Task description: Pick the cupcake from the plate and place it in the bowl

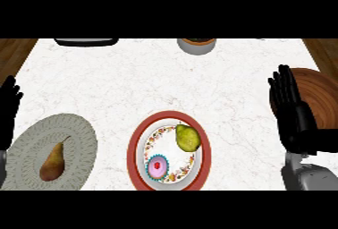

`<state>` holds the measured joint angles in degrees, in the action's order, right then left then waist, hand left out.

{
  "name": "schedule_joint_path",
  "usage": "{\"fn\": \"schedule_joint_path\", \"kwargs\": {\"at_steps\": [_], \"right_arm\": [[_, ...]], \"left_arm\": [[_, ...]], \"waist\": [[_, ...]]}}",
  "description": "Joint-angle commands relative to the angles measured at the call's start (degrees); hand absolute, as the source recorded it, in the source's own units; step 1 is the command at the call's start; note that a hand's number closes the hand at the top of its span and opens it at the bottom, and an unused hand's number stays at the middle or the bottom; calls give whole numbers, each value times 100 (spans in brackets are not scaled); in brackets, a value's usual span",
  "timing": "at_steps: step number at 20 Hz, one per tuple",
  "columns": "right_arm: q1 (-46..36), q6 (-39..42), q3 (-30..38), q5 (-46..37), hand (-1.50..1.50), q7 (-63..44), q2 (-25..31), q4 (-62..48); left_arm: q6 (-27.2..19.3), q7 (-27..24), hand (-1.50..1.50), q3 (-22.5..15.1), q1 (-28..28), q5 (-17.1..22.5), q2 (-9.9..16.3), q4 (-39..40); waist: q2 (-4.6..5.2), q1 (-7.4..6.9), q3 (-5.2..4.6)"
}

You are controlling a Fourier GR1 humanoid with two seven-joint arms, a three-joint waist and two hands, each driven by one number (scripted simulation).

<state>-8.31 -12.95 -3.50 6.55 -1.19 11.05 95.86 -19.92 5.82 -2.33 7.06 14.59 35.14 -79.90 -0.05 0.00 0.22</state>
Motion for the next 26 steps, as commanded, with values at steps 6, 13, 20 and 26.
{"fn": "schedule_joint_path", "kwargs": {"at_steps": [6, 13, 20, 26], "right_arm": [[237, 541, -3125, -1427, 150, -1049, -690, -425], [1364, -2941, -4091, -2482, -150, 530, -1085, -14], [1634, -4188, -5269, -4973, -150, -1056, -1101, 618], [1523, -2705, -4837, -6397, -150, -3328, -1103, 1229]], "left_arm": [[488, -391, 0, -1002, 462, 84, -1040, -743], [163, -521, 0, -1423, 224, -74, -1729, -663], [303, -368, 0, -1364, 213, -139, -1726, -778], [309, -478, 0, -1322, 285, -242, -1762, -749]], "waist": [[23, -169, -74], [-23, 74, -9], [-27, 57, -35], [-15, 75, -40]]}}
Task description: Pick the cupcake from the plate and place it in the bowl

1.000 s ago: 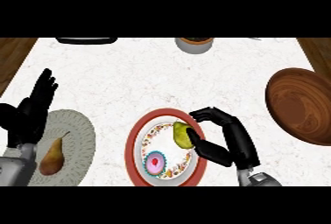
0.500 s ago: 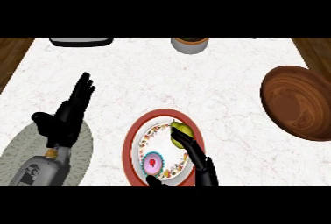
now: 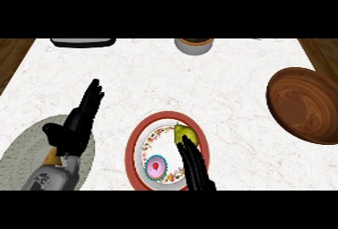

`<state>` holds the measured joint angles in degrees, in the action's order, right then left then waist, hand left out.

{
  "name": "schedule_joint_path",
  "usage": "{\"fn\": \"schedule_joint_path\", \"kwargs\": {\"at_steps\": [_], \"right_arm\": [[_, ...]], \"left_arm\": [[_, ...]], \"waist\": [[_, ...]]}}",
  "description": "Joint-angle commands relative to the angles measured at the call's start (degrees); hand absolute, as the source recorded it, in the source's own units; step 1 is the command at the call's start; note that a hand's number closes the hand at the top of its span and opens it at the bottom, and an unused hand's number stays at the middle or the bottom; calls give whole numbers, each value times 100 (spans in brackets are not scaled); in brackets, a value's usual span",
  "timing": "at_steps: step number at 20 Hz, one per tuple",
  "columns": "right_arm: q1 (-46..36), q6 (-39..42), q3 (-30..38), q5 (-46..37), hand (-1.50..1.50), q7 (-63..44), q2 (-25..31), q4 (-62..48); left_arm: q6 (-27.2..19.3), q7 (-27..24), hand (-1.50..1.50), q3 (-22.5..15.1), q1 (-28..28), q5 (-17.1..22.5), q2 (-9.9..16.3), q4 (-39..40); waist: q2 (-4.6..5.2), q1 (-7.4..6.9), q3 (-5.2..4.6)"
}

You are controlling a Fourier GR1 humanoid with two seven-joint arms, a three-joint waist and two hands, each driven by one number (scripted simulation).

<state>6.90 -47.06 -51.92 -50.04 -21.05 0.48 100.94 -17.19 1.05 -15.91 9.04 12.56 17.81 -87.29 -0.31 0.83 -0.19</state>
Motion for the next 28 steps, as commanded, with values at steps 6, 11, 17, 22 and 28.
{"fn": "schedule_joint_path", "kwargs": {"at_steps": [6, 11, 17, 22, 28], "right_arm": [[-610, 1859, -69, -491, -150, -2816, -35, 932], [-1163, 2254, -96, -23, -150, -3842, -30, 657], [-1575, 2114, -432, 231, -150, -4444, -36, 150], [-1759, 1963, -316, 658, -150, -4247, -41, 4], [-1107, 1704, -73, 855, -150, -3175, -45, 209]], "left_arm": [[92, 52, 0, 3, 106, -111, -57, 65], [101, -138, 0, -44, 45, -186, -215, 207], [212, -262, 0, 118, 54, -269, -338, 479], [273, 12, 0, 172, -350, -352, -233, -199], [215, 169, 0, 219, -116, -648, -567, -96]], "waist": [[21, -68, 8], [43, -125, 11], [36, -98, 16], [25, -129, 19], [26, -90, 21]]}}
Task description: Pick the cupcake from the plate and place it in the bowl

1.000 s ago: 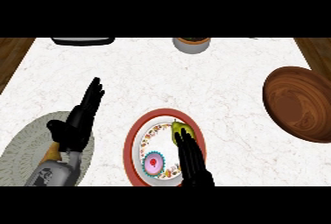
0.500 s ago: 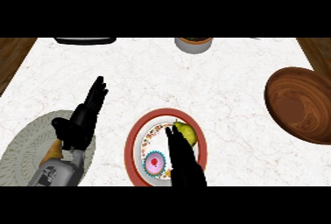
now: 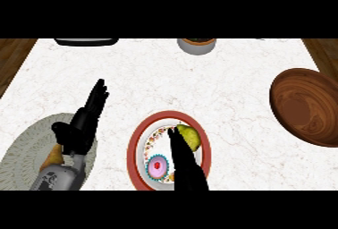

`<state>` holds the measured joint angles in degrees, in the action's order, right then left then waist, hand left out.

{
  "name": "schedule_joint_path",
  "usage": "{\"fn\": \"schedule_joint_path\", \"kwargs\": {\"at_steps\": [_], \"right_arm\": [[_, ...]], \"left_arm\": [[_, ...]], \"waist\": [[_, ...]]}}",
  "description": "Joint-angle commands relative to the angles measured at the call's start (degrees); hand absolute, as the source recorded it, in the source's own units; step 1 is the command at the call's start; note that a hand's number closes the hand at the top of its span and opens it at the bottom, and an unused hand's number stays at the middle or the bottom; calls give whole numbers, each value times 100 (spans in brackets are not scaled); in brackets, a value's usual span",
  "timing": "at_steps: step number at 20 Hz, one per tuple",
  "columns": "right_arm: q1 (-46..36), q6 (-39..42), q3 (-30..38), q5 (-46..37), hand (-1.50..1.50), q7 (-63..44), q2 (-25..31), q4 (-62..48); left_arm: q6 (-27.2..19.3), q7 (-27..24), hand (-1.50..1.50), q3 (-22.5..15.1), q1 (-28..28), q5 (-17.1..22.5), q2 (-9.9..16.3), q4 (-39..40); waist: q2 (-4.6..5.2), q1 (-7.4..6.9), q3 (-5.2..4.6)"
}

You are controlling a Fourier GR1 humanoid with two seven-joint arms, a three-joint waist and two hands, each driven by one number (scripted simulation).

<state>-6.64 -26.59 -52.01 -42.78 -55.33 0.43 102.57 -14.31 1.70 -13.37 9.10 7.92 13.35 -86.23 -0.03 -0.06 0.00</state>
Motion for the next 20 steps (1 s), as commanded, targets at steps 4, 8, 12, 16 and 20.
{"fn": "schedule_joint_path", "kwargs": {"at_steps": [4, 8, 12, 16, 20], "right_arm": [[282, -827, -493, 39, -150, 210, -42, 132], [569, -733, -265, 324, -150, 654, -17, 86], [534, -905, -343, 636, -150, 694, -39, 9], [108, -1786, -541, 1184, -150, 1031, -42, -865], [-38, -1621, -227, 1683, -150, 1432, -42, -1136]], "left_arm": [[187, 7, 0, 152, -96, -120, -49, -49], [199, -166, 0, 184, -212, -241, -235, 20], [235, 406, 0, 268, 56, -275, -195, -250], [268, -229, 0, 171, -102, -475, -467, 240], [304, 242, 0, 299, -80, -557, -466, -241]], "waist": [[-2, 2, 1], [0, 16, 1], [-1, 17, 2], [12, -7, 0], [3, -14, 1]]}}
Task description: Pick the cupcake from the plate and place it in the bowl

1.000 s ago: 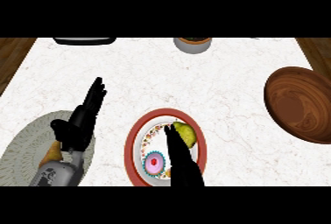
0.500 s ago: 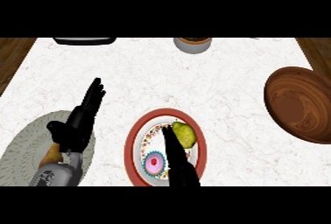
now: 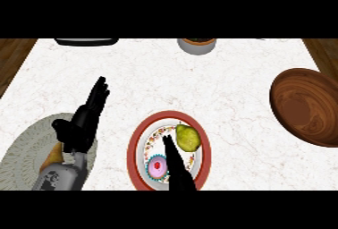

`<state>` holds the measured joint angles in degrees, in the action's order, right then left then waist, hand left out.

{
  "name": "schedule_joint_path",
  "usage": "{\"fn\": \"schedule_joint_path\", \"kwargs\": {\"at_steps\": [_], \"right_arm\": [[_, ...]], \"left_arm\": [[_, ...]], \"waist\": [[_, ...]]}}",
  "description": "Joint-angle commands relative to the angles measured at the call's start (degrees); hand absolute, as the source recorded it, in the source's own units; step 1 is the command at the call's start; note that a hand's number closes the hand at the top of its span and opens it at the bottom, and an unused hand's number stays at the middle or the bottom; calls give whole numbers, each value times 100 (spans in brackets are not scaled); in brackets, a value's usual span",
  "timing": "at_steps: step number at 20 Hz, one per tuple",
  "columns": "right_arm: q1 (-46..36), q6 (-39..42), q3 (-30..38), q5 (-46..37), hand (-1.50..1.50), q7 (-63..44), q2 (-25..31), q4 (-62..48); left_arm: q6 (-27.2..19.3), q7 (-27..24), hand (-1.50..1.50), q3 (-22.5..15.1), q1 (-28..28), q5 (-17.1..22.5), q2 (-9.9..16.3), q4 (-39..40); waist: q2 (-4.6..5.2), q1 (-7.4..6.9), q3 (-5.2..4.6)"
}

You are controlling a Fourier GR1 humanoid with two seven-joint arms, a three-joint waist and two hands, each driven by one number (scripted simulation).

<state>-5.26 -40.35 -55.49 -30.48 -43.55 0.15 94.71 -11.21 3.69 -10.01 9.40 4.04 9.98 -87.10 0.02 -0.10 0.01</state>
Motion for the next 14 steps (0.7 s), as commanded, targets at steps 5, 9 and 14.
{"fn": "schedule_joint_path", "kwargs": {"at_steps": [5, 9, 14], "right_arm": [[196, -100, 349, 775, -150, 1168, 40, -671], [-418, -511, 182, 292, -150, 230, -15, -1271], [-122, -237, 226, 69, -150, 388, -15, -1518]], "left_arm": [[177, 90, 0, 184, -196, -186, -100, -241], [181, 155, 0, 166, -16, -232, -227, -43], [502, -134, 0, 435, -108, -105, -145, 122]], "waist": [[-2, 2, 0], [0, -3, -2], [-1, 9, -2]]}}
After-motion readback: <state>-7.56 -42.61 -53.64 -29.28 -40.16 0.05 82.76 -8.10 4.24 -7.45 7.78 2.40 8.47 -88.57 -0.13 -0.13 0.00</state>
